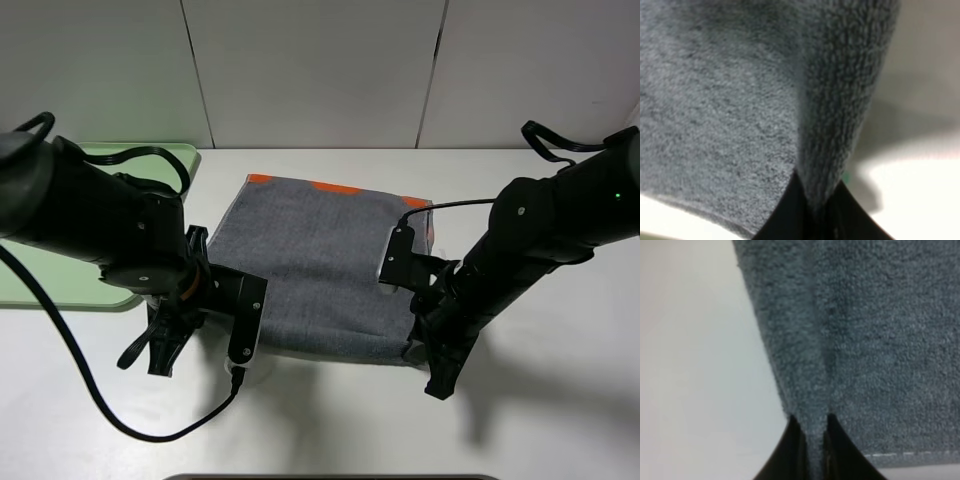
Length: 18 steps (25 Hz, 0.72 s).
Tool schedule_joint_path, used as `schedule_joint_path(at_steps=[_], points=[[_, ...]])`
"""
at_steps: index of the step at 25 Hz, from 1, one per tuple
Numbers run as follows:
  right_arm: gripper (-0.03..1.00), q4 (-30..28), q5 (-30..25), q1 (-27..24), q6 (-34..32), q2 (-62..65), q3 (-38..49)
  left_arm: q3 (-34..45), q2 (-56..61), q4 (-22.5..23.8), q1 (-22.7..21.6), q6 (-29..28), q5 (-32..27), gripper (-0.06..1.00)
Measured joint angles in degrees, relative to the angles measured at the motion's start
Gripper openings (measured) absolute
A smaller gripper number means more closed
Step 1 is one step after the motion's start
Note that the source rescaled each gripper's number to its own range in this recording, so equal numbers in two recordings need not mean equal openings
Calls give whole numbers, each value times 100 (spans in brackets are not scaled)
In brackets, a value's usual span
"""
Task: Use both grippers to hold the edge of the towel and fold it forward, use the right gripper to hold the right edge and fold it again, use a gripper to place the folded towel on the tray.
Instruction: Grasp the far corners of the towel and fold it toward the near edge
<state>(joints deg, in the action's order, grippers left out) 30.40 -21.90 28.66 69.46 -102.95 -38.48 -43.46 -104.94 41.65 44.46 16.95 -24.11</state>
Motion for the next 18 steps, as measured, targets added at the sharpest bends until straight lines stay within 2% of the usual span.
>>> schedule_joint_path(at_steps=[8,18], points=[[0,-102,-331,0,-373,558,5,6,762,0,0,0,-325,0],[0,-777,-891,0,-1512,1636,-2,9,1647,-80,17,0,-794,0]])
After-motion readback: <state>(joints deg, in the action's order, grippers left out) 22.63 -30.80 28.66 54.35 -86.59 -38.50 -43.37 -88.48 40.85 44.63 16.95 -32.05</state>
